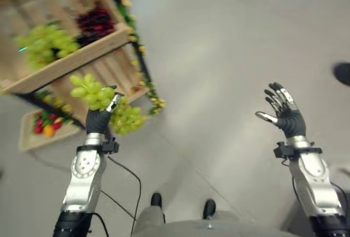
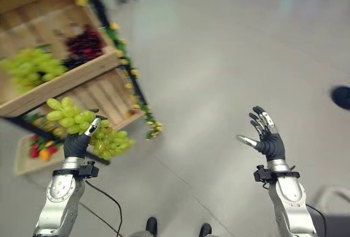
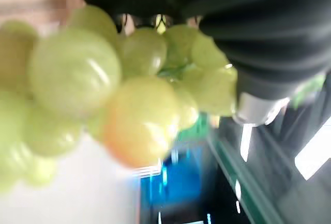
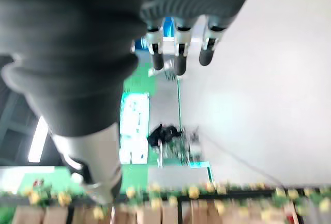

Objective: Pick up the fruits from the basket on one side to the basket on the other side

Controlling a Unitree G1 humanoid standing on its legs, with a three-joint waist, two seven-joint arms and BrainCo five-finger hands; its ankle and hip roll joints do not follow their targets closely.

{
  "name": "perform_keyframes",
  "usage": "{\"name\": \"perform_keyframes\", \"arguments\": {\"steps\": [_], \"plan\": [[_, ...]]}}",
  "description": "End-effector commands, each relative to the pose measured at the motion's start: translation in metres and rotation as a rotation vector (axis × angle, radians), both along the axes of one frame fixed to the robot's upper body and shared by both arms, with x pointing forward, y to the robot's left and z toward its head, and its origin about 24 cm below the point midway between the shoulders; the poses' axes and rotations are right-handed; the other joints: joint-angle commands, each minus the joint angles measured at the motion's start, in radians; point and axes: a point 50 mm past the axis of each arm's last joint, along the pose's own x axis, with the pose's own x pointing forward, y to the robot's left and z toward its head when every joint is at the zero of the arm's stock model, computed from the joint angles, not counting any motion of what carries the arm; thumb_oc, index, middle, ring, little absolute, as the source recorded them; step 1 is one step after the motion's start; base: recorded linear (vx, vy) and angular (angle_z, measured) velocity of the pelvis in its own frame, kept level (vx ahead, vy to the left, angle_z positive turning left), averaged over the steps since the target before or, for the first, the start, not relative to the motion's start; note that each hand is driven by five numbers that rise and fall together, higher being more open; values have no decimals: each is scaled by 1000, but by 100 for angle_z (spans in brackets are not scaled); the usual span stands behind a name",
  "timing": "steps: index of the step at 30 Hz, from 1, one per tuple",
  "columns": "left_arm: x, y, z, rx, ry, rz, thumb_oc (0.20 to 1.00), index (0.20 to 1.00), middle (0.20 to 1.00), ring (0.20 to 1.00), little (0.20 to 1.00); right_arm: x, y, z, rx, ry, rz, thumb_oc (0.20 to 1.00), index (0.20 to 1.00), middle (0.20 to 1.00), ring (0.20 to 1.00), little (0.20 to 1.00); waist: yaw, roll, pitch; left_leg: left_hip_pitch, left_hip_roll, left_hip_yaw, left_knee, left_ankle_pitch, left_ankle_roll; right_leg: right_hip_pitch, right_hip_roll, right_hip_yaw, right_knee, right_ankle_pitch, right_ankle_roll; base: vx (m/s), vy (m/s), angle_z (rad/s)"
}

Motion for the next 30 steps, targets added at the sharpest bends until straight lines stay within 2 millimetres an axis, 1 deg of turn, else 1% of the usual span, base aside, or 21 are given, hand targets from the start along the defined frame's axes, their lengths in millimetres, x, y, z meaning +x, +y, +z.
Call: {"name": "perform_keyframes", "arguments": {"steps": [1, 2, 3, 5, 9, 10, 12, 13, 14, 15, 16, 17, 18, 20, 21, 22, 23, 24, 26, 27, 30], "plan": [[-1, 21, 41, 48, -201, 70, 200, 200, 200, 200, 200, 6, 0, 24, -4, -150, -14, 1000, 1000, 1000, 1000, 1000, 3, -34, -18, 79, 110, 104, 12, -56, -116, 5, -38, -41, -73, 22, 95, 104, 309, 192], [-5, 26, 38, 48, -193, 95, 200, 200, 200, 200, 200, 5, 2, 20, 2, -133, -11, 1000, 1000, 1000, 1000, 1000, 25, -28, -19, 80, 95, 103, 8, -75, -115, 22, -52, -69, -76, 32, 105, 71, 162, 148], [-6, 26, 38, 49, -192, 95, 200, 200, 200, 200, 200, 5, 2, 20, 3, -132, -11, 1000, 1000, 1000, 1000, 1000, 22, -29, -19, 80, 93, 101, 8, -75, -114, 24, -53, -72, -77, 33, 107, 44, 377, 127], [-6, 29, 39, 58, -189, 110, 200, 200, 200, 200, 200, 8, 1, 23, 15, -152, -24, 1000, 1000, 1000, 1000, 1000, 39, -33, -9, 36, 70, 118, 11, -58, -102, 24, -81, -112, -92, 74, 124, -6, 285, 74], [-10, 35, 39, 93, -181, 137, 200, 200, 200, 200, 200, 17, 8, 19, 30, -133, -22, 1000, 1000, 1000, 1000, 1000, 83, -58, -3, 8, -5, 86, 81, -133, -65, 56, -167, -142, -86, 123, 166, 140, 430, 74], [-10, 35, 36, 90, -167, 142, 200, 200, 200, 200, 200, 21, 14, 16, 75, -128, -7, 1000, 1000, 1000, 1000, 1000, 102, -59, -4, 1, -50, 61, 101, -166, -32, 53, -207, -140, -20, 122, 167, 151, 441, 41], [-10, 36, 35, 106, -159, 147, 200, 200, 200, 200, 200, 22, 17, 14, 77, -119, -4, 1000, 1000, 1000, 1000, 1000, 104, -58, -3, 17, -74, 52, 88, -176, -12, 39, -232, -126, 49, 114, 166, 161, 416, 55], [-10, 35, 34, 121, -150, 145, 200, 200, 200, 200, 200, 22, 17, 11, 70, -105, -10, 1000, 1000, 1000, 1000, 1000, 103, -54, -2, 35, -93, 41, 74, -184, 1, 27, -251, -114, 111, 120, 166, 154, 494, 54], [-9, 32, 33, 124, -145, 133, 200, 200, 200, 200, 200, 21, 17, 9, 63, -98, -16, 1000, 1000, 1000, 1000, 1000, 99, -52, 5, 37, -121, 29, 70, -169, 23, 13, -272, -99, 157, 156, 153, 156, 446, 51], [-7, 30, 31, 125, -138, 126, 200, 200, 200, 200, 200, 20, 16, 8, 57, -91, -25, 1000, 1000, 1000, 1000, 1000, 86, -40, 8, 50, -137, 1, 62, -171, 37, -5, -255, -42, 207, 157, 145, 156, 416, 108], [-5, 29, 31, 124, -138, 122, 200, 200, 200, 200, 200, 18, 15, 6, 60, -78, -31, 1000, 1000, 1000, 1000, 1000, 51, -23, 8, 73, -147, -38, 39, -159, 46, -62, -172, 83, 271, 105, 123, 255, 350, 147], [-4, 27, 30, 117, -134, 119, 200, 200, 200, 200, 200, 15, 13, 1, 66, -60, -34, 1000, 1000, 1000, 1000, 1000, 35, -12, 7, 101, -152, -58, 15, -155, 47, -108, -118, 142, 285, 67, 111, 340, 341, 193], [-4, 26, 29, 113, -132, 118, 200, 200, 200, 200, 200, 12, 12, -2, 76, -50, -36, 1000, 1000, 1000, 1000, 1000, 31, -5, 13, 131, -156, -86, -7, -144, 44, -158, -84, 134, 248, 25, 97, 272, 205, 117], [-5, 26, 30, 121, -129, 118, 200, 200, 200, 200, 200, 11, 11, -2, 76, -45, -36, 1000, 1000, 1000, 1000, 1000, 28, -3, 13, 138, -151, -107, -23, -136, 38, -147, -89, 103, 209, 24, 99, 142, 29, 34], [-5, 27, 30, 128, -130, 119, 200, 200, 200, 200, 200, 10, 11, -3, 75, -43, -38, 1000, 1000, 1000, 1000, 1000, 22, -5, 13, 146, -150, -127, -35, -133, 37, -145, -81, 111, 178, 25, 104, 152, -54, 63], [-5, 27, 30, 123, -130, 121, 200, 200, 200, 200, 200, 10, 8, -6, 83, -31, -58, 1000, 1000, 1000, 1000, 1000, 12, -12, 10, 151, -152, -143, -39, -135, 39, -150, -59, 156, 124, 32, 112, 116, -43, 84], [-5, 27, 30, 123, -130, 121, 200, 200, 200, 200, 200, 10, 8, -6, 83, -31, -58, 1000, 1000, 1000, 1000, 1000, 12, -12, 10, 151, -152, -143, -39, -135, 39, -150, -59, 156, 124, 32, 112, 187, -40, 106], [-2, 27, 27, 111, -117, 124, 200, 200, 200, 200, 200, 9, 5, -11, 79, -12, -81, 1000, 1000, 1000, 1000, 1000, 14, -32, 8, 155, -167, -154, -13, -144, 39, -129, -55, 196, 91, 49, 125, 153, -31, 93], [-2, 25, 26, 114, -112, 123, 200, 200, 200, 200, 200, 9, 4, -12, 61, -1, -89, 1000, 1000, 1000, 1000, 1000, 18, -43, 7, 162, -172, -146, -11, -150, 38, -117, -62, 184, 91, 69, 137, 119, -53, 82], [-3, 23, 24, 106, -111, 115, 200, 200, 200, 200, 200, 9, -2, -13, 58, 2, -127, 1000, 1000, 1000, 1000, 1000, 12, -49, 1, 167, -173, -153, -13, -154, 40, -100, -39, 225, 74, 77, 145, 80, -99, 54], [-7, 25, 23, 108, -107, 123, 200, 200, 200, 200, 200, 11, -7, -11, 46, -6, -166, 1000, 1000, 1000, 1000, 1000, 20, -53, -25, 169, -159, -129, -33, -149, 32, -68, -40, 192, 5, 105, 153, 98, -116, 26]]}}
